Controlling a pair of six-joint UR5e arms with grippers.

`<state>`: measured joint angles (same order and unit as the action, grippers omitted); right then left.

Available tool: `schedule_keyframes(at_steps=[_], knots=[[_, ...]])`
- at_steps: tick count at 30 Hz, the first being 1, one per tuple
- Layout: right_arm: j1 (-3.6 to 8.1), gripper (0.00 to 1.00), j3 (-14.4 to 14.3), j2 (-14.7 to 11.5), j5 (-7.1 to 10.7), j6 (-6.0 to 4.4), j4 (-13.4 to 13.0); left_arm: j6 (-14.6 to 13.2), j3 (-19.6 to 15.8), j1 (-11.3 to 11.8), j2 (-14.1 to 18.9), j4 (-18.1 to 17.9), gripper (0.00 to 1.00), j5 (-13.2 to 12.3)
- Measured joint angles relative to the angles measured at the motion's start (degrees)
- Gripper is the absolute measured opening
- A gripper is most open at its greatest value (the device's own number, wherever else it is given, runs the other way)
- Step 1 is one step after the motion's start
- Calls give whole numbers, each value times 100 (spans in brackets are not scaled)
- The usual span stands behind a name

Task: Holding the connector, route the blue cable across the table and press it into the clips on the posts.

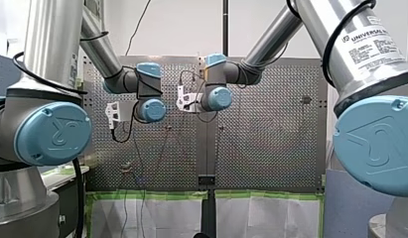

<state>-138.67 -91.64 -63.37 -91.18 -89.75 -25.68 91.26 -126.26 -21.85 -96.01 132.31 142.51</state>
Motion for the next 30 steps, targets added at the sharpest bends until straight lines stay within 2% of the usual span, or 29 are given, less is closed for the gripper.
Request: schedule_keyframes(at_steps=[4,12,17,21,25,30], knots=[[-37,0,188,16,92,-9,195,26,1,-12,205,206,2,33],[-156,0,591,21,212,-38,590,207,-27,-77,574,576,2,-246],[-237,0,846,21,255,-93,729,381,-34,-32,827,830,2,-492],[-271,0,1063,26,269,-172,794,569,-30,30,1026,1020,2,-536],[-275,0,1254,31,291,-239,850,733,39,109,1187,1015,2,-543],[-240,0,1525,115,376,-308,1000,784,241,222,1099,872,2,-578]])
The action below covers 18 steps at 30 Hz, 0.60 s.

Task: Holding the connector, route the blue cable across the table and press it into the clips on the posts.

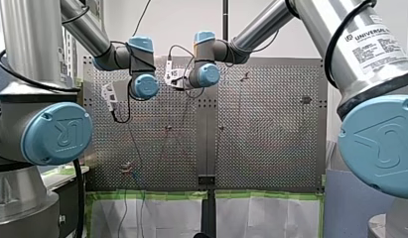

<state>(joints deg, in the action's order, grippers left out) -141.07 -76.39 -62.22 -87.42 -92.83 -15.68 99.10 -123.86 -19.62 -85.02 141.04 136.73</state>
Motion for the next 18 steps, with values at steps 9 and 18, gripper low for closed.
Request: schedule_keyframes(at_steps=[9,18], knots=[[-27,0,455,282,198,-50,234,-36,304,274,-32,-34,2,-269],[-40,0,954,388,264,-177,464,-197,354,699,102,3,2,-678]])
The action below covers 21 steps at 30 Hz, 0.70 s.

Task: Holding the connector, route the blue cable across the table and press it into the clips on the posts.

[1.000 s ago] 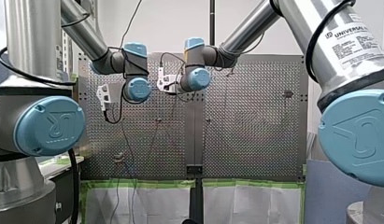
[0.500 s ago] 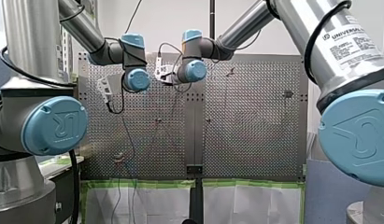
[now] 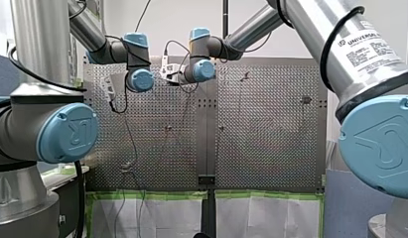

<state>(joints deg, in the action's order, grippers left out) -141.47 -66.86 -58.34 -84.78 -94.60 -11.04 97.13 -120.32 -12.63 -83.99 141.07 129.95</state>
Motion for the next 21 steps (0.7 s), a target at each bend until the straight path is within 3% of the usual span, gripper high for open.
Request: schedule_keyframes(at_steps=[7,13,21], knots=[[-32,0,293,225,-4,-15,228,4,193,325,88,116,2,-324],[-124,0,561,380,-72,-23,465,97,365,627,68,284,2,-626],[-160,0,980,497,-146,-79,682,111,462,1016,-128,320,2,-1027]])
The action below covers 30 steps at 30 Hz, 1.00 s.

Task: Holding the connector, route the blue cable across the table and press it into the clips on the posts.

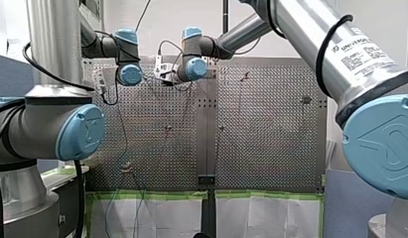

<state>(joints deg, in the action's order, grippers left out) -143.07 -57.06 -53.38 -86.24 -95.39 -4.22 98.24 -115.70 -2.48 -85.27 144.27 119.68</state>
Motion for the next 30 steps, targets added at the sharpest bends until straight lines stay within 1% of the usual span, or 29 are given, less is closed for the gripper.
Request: schedule_keyframes(at_steps=[2,5,9,14,20,22,24,30], knots=[[-1,0,99,12,-5,-14,26,1,6,57,-74,-20,2,-105],[9,0,255,20,-13,-73,47,19,16,103,-141,-109,2,-257],[1,0,464,115,-16,-127,119,128,76,158,-173,-258,2,-434],[-4,0,691,250,-13,-138,274,337,265,212,-248,-270,2,-686],[1,0,973,438,-16,-139,312,413,334,305,-288,-269,2,-989],[2,0,1080,477,-12,-140,312,424,338,335,-289,-253,2,-1001],[1,0,1190,495,-6,-142,314,454,338,362,-289,-209,2,-959],[0,0,1512,505,7,-142,359,508,334,383,-211,-58,2,-727]])
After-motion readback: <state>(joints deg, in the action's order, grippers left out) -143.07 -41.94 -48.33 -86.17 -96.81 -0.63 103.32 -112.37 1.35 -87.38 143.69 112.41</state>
